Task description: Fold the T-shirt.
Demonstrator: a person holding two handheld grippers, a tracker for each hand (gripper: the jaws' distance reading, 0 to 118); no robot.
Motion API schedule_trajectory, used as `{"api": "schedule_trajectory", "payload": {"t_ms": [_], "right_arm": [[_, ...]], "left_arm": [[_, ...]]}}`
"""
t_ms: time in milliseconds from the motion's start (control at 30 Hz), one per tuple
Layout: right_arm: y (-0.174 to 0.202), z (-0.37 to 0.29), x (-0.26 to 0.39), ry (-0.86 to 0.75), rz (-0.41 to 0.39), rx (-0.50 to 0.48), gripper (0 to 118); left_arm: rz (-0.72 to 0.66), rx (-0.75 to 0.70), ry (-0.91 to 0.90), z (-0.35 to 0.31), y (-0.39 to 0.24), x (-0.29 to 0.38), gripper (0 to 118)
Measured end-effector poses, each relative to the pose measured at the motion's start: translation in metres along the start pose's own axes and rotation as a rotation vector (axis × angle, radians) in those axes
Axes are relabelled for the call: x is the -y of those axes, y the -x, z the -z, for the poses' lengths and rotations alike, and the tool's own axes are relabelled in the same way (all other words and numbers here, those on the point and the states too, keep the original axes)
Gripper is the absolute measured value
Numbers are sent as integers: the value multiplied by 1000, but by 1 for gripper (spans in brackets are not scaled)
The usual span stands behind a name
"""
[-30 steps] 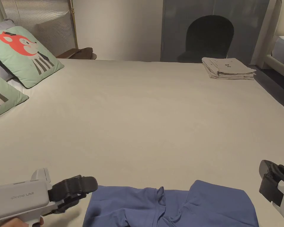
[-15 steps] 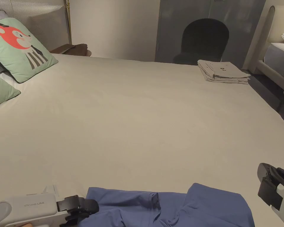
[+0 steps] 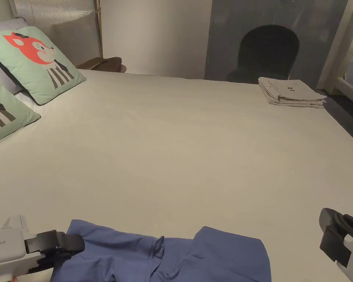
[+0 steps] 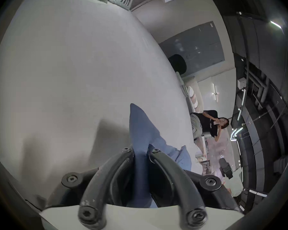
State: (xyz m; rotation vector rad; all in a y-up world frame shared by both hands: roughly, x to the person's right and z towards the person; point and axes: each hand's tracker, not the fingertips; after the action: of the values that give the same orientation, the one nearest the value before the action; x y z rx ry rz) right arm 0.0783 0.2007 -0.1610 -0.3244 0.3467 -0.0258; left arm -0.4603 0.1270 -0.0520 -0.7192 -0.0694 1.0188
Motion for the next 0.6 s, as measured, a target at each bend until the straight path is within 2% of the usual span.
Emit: {"api": "schedule_trajectory", "payload": {"t_ms": [33, 133, 200, 367, 467, 600], "right_arm": [[0, 0, 0, -1, 1, -5, 0], [-5, 0, 3, -7, 14, -14, 0], [-9, -1, 3, -11, 21, -17, 0], [-26, -12, 9, -23, 58, 0, 0], [-36, -21, 10, -26, 79, 19, 0], [-52, -32, 13, -33, 100, 46, 0]], "left_arm": [[40, 18, -3, -2, 9, -18, 6], [107, 112, 14, 5, -28, -21, 6], [143, 185, 67, 25, -78, 12, 6], [247, 235, 200, 93, -147, 56, 6], [267, 200, 271, 144, -167, 77, 6], [383, 61, 345, 211, -186, 120, 6]]}}
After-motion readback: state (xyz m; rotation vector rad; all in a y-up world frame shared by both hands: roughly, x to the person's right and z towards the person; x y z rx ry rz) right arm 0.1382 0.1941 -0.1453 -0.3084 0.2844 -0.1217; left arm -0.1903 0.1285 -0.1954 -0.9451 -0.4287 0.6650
